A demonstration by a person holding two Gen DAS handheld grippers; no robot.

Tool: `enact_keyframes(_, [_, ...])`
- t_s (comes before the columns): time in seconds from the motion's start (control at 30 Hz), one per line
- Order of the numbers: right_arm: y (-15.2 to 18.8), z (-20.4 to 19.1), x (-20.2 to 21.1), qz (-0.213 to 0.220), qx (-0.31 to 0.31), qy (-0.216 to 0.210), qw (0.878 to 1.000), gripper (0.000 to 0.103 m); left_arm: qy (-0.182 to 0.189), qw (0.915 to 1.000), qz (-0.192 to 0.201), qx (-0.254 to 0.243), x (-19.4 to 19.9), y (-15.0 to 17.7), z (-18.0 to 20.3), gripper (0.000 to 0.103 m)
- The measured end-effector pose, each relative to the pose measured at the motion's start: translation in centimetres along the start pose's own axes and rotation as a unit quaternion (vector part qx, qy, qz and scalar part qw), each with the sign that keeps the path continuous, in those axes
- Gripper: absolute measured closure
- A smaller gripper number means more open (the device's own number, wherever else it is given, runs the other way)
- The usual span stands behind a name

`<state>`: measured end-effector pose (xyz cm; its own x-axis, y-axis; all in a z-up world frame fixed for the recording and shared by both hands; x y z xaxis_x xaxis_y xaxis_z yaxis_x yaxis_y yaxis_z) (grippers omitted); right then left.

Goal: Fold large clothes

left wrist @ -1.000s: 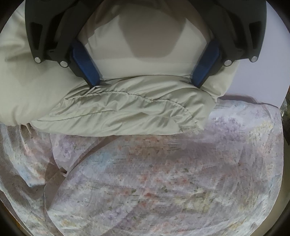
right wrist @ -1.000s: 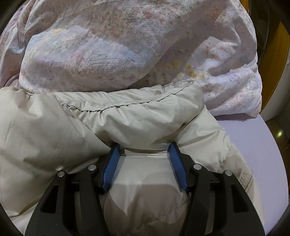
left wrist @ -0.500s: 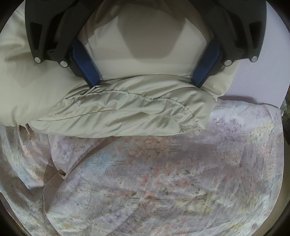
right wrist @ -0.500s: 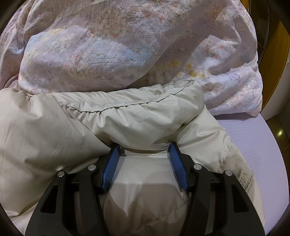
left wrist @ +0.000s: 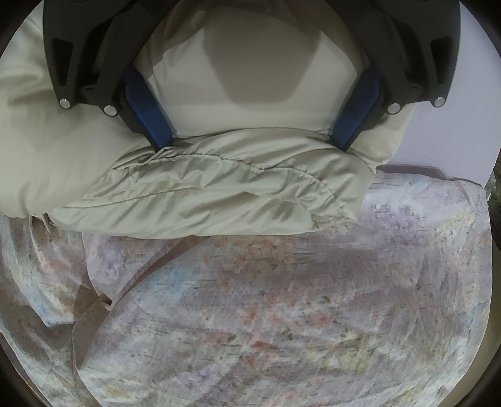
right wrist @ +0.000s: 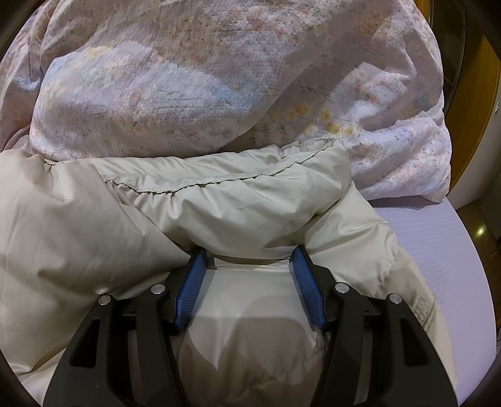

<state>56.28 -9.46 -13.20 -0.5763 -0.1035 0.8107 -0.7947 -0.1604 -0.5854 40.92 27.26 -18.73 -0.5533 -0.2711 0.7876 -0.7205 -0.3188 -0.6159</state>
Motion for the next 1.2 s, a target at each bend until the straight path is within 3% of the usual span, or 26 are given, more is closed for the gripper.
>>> enact_keyframes(0.27, [0.2,-1.5,-0.2,-0.015,0.009,0.016,1.0,0.044,-0.004,1.0,-0.006,-0.002,-0.7,-0.3,-0.2,0.002])
enact_keyframes(0.43, [-1.3,-1.6,-0.2,-0.092,-0.019,0.032,0.995,0.043,-0.008,0.9999,-0.013,-0.007,-0.2,-0.4,-0.1,0.002])
enact_keyframes(0.5, [-1.4,-1.3,0.8,-0.104,-0.027,0.026,0.994,0.039,-0.01,0.9997,-0.021,-0.007,0.7,-0.2,-0.3,0.002])
enact_keyframes(0.57, [-1.2,-0.6,2.5,-0.098,-0.037,0.014,0.994,0.03,-0.001,0.9996,-0.025,-0.013,2.4,0.3,-0.6,0.002])
enact_keyframes(0.7, [0.0,2.8,6.2,-0.085,-0.093,0.012,0.992,0.023,0.011,0.9993,-0.019,-0.028,6.5,1.6,-1.5,0.002])
enact_keyframes(0.8, [1.7,6.8,8.4,-0.087,-0.182,-0.017,0.979,0.023,0.023,0.9993,-0.012,-0.025,9.9,3.4,-2.7,0.002])
enact_keyframes(0.97, [4.5,10.6,9.5,-0.108,-0.257,-0.028,0.96,0.022,0.014,0.9996,-0.026,-0.001,13.1,7.1,-4.8,0.002])
enact_keyframes(1.1, [7.1,11.8,8.4,-0.143,-0.325,-0.077,0.932,0.022,0.023,0.9958,-0.062,0.064,13.2,10.0,-6.2,0.002])
enact_keyframes(1.2, [8.8,12.3,6.7,-0.174,-0.371,-0.105,0.906,0.022,0.045,0.9878,-0.083,0.124,12.2,11.1,-6.9,0.002])
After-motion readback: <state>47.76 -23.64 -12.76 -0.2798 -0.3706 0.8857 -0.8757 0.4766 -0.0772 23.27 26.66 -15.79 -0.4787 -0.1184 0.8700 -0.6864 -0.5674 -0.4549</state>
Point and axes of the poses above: each gripper's, at about its wrist camera, not at the fingertips, and x roughly against the way its jaws point, z to its right, y to its underside, the point moved 3 cm from there along -x, roughly the way its jaws point, and after that the axes turned 4 degrees about -x, right-handed, at the moved point
